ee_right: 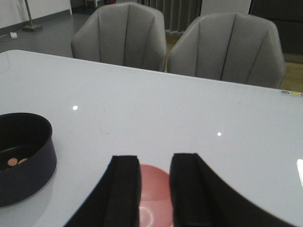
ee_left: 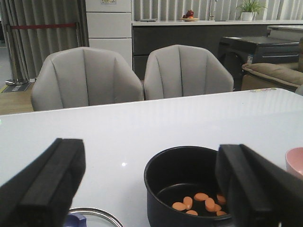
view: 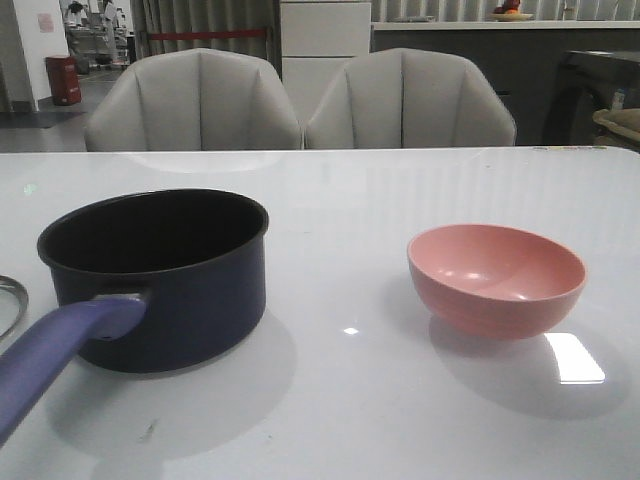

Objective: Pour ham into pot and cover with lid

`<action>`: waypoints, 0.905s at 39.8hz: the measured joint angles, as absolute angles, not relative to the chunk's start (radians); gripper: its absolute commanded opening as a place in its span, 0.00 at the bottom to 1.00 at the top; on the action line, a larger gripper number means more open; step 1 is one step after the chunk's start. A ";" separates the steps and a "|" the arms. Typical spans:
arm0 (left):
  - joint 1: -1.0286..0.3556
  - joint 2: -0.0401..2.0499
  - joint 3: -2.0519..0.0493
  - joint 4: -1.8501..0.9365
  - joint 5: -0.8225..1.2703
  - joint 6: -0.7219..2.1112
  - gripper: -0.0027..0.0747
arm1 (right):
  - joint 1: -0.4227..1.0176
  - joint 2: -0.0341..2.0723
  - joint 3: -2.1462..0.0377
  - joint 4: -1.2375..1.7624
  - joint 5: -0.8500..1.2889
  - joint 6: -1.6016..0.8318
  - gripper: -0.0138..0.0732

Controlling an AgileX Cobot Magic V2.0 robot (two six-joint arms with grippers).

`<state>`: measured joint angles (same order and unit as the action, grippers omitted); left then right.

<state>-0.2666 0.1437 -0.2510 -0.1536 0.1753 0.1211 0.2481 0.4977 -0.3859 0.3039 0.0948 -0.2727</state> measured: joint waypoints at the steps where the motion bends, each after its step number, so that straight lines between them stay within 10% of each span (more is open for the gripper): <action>1: -0.267 0.144 -0.251 -0.154 0.175 0.121 0.82 | 0.249 0.476 -0.365 0.304 0.079 -0.273 0.50; 7: -0.267 0.144 -0.251 -0.154 0.175 0.121 0.82 | 0.249 0.391 -0.256 0.308 0.024 -0.273 0.30; 36: -0.075 0.460 -0.474 -0.176 0.350 0.073 0.82 | 0.249 0.361 -0.222 0.309 0.031 -0.273 0.32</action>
<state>-0.0751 0.4602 -0.4740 -0.1763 0.3499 0.0730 0.2490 0.3614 -0.2222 0.3092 0.0310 -0.2727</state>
